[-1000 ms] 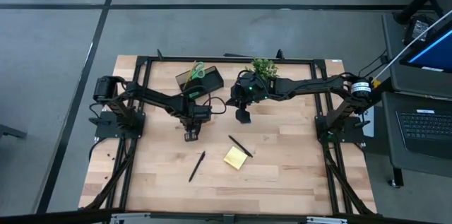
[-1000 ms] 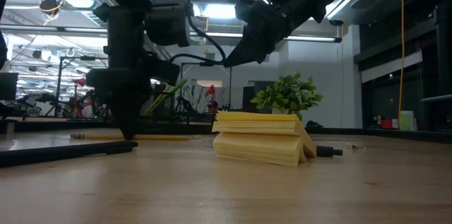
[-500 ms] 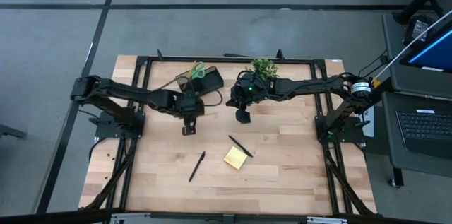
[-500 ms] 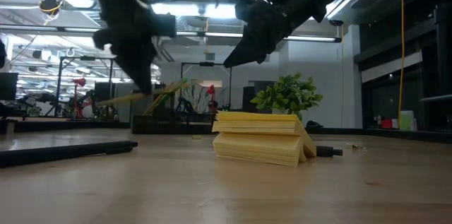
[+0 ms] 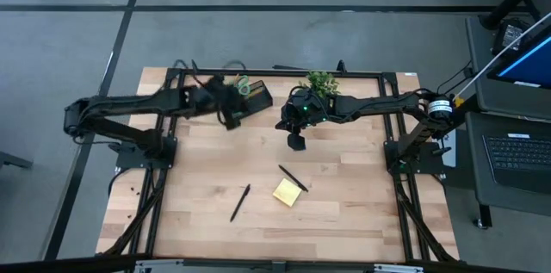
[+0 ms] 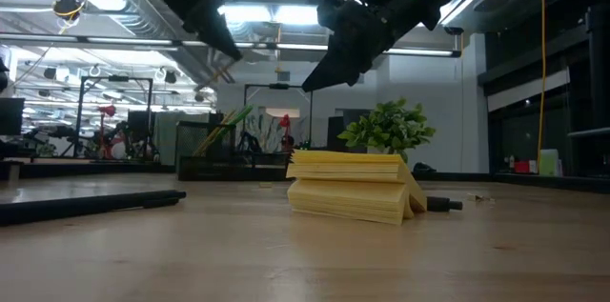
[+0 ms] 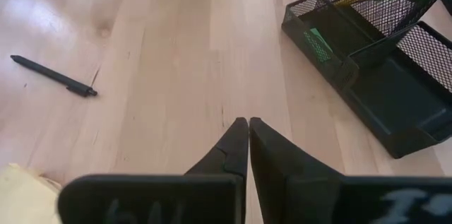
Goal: Pick and place office supplies into organizer
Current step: Put the pencil into the desk organizer
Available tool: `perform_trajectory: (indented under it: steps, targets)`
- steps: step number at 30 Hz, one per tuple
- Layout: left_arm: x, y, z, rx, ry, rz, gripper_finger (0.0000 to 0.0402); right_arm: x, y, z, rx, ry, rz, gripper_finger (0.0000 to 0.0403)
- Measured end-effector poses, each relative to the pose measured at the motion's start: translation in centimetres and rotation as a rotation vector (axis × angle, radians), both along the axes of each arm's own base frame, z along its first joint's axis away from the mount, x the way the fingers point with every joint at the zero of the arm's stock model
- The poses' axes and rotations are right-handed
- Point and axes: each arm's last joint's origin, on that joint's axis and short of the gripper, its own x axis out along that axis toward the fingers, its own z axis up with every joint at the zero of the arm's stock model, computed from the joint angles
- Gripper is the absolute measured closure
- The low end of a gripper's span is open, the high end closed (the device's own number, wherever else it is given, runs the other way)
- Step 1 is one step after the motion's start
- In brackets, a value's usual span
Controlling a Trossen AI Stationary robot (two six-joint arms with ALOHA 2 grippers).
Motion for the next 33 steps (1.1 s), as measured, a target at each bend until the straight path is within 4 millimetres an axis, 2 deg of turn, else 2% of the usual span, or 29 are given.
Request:
perform_trajectory:
  steps: [4,10,15,25,33]
  targets:
    - [-0.7,2.0,0.7,0.025,-0.107,0.024,0.0377,0.0,0.0,0.0,0.001,0.003,0.0,0.0384]
    - [-3.2,4.2,-3.5,0.047,-0.254,0.058,0.0377,0.0,0.1,0.0,0.004,0.005,0.002,0.0384]
    - [-4.9,5.0,-5.8,0.101,-0.45,0.101,0.0377,0.0,0.3,0.0,-0.004,0.005,0.013,0.0384]
    - [-7.0,5.3,-11.2,0.007,-0.384,0.233,0.0377,0.2,0.3,0.1,-0.012,-0.019,0.018,0.0384]
    - [-7.3,5.2,-12.5,-0.02,-0.401,0.252,0.0376,0.2,0.3,0.1,0.0,-0.019,0.011,0.0384]
